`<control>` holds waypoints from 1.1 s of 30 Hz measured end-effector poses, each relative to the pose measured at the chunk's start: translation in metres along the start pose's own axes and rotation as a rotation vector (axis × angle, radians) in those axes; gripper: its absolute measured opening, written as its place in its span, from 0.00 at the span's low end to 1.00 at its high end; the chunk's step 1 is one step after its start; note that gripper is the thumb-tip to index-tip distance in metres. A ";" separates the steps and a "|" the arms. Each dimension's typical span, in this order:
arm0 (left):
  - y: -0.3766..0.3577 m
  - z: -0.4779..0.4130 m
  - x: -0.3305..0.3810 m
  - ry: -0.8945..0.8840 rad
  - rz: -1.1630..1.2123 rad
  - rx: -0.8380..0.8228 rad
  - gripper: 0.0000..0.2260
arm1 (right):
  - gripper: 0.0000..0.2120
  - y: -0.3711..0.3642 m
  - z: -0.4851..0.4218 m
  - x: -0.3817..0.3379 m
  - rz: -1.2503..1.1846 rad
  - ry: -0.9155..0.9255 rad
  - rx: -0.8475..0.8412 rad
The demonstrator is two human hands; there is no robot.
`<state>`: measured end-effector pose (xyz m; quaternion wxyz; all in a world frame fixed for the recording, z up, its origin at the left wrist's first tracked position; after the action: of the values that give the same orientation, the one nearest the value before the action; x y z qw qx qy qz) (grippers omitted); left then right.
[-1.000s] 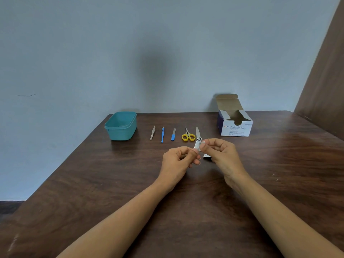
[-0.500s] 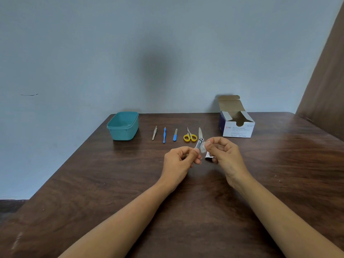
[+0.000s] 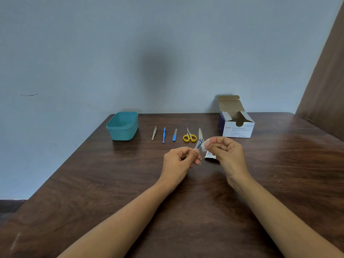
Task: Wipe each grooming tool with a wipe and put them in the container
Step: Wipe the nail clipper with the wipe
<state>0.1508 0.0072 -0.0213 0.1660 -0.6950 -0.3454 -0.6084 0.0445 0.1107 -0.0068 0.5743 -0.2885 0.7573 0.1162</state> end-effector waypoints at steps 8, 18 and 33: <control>-0.001 0.001 0.002 -0.012 -0.016 -0.009 0.12 | 0.08 -0.001 0.003 -0.001 -0.038 0.000 0.062; 0.000 0.002 0.002 -0.026 -0.032 -0.002 0.12 | 0.11 -0.006 0.008 -0.001 -0.009 0.012 0.008; 0.000 0.002 0.001 -0.072 -0.148 -0.032 0.10 | 0.14 -0.001 0.003 0.001 0.170 0.117 -0.023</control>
<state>0.1523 0.0084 -0.0204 0.0972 -0.6915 -0.3918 -0.5991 0.0471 0.1109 -0.0080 0.5137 -0.2359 0.8100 0.1559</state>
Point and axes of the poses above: each hand's wrist, its own z-axis away from the middle knuckle, its own y-axis out of the back of the hand, x = y × z, the point moved 2 cm from there along -z, towards the middle knuckle, and after that the axes turned 5 degrees about y, right-handed, at the moved point
